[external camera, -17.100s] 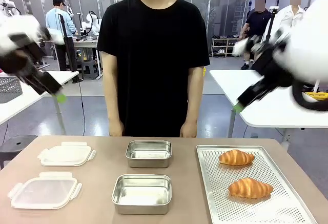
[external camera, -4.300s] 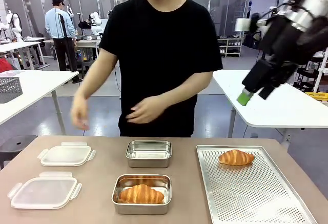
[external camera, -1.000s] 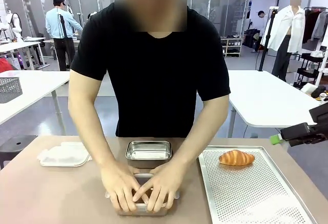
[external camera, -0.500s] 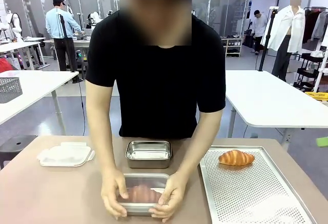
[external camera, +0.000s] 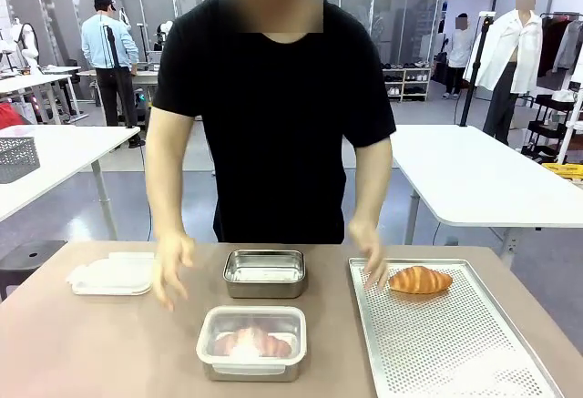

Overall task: Place the bread into the airtight container.
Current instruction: Pick up a Butter Roll and place it into an empty Airtight Container.

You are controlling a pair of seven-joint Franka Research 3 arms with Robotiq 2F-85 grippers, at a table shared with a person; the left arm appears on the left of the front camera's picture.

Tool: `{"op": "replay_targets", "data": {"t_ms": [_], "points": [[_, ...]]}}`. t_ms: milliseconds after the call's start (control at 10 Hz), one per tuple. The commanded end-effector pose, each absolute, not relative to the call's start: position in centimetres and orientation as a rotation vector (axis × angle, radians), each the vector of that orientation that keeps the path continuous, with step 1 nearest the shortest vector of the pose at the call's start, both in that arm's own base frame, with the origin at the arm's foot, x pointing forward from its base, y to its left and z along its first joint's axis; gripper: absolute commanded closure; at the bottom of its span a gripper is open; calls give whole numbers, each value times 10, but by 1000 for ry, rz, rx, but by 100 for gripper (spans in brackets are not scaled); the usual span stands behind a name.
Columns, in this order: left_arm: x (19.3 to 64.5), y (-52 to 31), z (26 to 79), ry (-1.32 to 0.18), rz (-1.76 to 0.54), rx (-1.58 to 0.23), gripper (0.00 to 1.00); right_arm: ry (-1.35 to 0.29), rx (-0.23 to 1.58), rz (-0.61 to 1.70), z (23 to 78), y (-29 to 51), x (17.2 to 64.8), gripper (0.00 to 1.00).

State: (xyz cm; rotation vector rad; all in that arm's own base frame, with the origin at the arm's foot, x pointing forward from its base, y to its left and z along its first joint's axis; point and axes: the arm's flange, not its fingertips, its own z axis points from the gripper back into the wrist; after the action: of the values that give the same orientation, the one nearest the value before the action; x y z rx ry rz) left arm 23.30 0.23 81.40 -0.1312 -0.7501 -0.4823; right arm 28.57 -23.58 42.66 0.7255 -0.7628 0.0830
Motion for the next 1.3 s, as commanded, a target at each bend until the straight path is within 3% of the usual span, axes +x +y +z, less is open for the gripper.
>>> {"op": "replay_targets", "data": {"t_ms": [0,1200], "points": [[233,2,815,-752,-493,-130,0,-773,722,109,426,-235,292,0],[233,2,815,-752,-493,-130,0,-745,702,111,434,-225,295,0]]}}
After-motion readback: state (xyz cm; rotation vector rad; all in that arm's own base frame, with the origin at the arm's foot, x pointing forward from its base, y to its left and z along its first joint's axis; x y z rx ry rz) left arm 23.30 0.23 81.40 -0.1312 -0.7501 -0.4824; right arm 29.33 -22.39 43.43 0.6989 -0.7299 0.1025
